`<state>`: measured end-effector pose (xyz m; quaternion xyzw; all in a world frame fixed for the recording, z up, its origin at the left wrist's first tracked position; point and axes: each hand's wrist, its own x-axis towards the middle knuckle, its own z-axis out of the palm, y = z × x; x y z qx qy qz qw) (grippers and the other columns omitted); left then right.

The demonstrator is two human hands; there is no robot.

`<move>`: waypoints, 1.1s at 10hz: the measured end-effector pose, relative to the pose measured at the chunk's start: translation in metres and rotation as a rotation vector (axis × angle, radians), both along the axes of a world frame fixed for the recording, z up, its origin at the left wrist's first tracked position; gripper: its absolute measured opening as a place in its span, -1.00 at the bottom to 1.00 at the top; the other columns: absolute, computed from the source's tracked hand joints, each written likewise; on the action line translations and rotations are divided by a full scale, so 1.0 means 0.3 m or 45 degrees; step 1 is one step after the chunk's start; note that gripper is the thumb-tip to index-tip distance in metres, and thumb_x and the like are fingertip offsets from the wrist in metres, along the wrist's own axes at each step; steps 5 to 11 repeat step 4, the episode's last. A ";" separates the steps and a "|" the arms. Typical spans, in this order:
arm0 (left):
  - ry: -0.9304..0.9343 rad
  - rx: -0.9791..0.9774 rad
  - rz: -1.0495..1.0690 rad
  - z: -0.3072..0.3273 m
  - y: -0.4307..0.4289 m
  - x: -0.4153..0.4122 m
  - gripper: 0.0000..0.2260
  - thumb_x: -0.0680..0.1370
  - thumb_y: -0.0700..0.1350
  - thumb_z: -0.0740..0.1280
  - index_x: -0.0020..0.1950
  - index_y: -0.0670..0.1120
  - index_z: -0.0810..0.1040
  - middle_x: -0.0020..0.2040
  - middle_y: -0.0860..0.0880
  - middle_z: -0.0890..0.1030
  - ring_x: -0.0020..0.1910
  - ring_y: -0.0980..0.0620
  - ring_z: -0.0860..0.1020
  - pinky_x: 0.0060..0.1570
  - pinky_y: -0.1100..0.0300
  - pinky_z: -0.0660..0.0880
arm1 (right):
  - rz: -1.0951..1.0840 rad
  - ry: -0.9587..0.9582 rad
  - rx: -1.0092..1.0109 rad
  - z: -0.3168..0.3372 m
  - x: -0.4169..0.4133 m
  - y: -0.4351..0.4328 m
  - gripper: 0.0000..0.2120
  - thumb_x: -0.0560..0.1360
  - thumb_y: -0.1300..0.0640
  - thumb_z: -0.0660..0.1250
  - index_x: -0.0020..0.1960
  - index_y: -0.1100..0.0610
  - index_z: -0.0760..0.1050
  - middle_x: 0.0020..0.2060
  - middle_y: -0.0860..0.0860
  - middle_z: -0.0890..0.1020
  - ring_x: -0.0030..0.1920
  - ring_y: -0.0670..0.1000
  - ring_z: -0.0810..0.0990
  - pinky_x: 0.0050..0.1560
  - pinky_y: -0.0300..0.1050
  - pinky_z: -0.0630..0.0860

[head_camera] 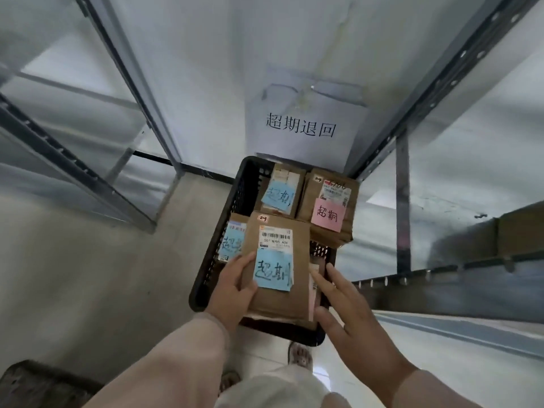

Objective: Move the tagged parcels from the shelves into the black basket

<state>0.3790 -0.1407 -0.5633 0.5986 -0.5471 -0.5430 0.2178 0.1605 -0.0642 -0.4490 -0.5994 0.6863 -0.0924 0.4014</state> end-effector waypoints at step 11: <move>-0.421 -0.112 -0.465 0.042 0.000 0.022 -0.34 0.45 0.17 0.28 0.52 0.22 0.14 0.52 0.10 0.21 0.46 0.05 0.25 0.42 -0.02 0.33 | -0.233 0.235 -0.114 0.086 0.072 0.199 -0.50 0.45 -0.44 -0.15 0.38 -0.48 -0.08 0.48 -0.36 -0.13 0.49 -0.26 -0.16 0.52 -0.13 -0.02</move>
